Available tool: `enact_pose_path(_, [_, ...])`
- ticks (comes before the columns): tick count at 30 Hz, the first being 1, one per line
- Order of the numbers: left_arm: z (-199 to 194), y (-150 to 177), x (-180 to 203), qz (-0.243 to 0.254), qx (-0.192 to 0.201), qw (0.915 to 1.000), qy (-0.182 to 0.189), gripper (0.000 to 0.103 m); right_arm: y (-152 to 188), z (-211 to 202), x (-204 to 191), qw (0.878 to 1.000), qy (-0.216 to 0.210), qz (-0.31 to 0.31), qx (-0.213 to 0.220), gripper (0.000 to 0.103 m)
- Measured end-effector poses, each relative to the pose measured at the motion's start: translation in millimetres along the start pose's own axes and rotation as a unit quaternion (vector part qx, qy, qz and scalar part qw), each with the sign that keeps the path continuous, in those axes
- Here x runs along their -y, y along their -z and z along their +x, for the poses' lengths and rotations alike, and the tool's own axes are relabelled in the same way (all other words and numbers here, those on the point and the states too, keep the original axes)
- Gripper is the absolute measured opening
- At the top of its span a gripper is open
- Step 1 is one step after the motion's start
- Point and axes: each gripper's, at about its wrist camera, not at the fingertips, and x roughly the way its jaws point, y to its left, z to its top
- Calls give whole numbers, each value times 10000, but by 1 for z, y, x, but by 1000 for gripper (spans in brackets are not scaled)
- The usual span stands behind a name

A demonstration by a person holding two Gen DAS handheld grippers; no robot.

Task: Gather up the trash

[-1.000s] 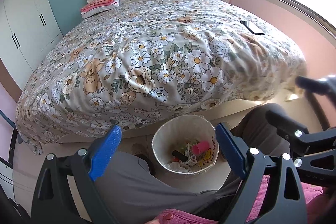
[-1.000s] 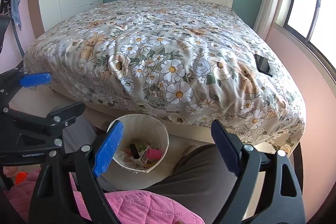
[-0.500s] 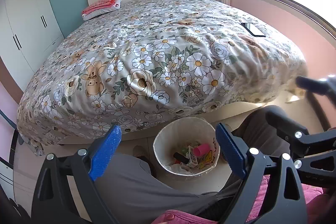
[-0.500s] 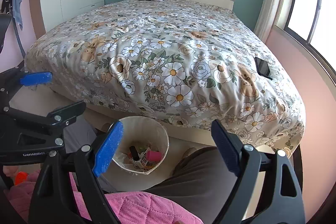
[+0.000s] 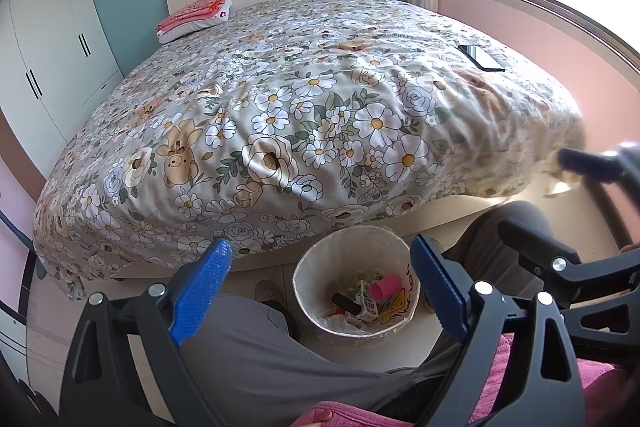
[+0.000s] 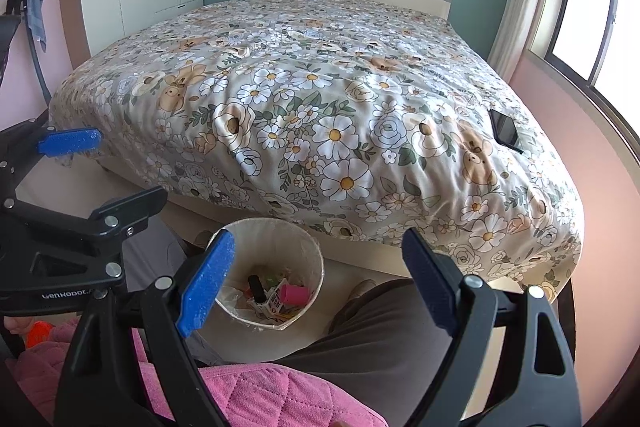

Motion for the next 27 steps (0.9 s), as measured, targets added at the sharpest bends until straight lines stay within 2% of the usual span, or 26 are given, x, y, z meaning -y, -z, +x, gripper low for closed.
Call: enact_pose_path(27, [-1, 1, 0, -8, 4, 10000, -6, 92, 1, -1, 0, 10000, -14, 0, 2, 84])
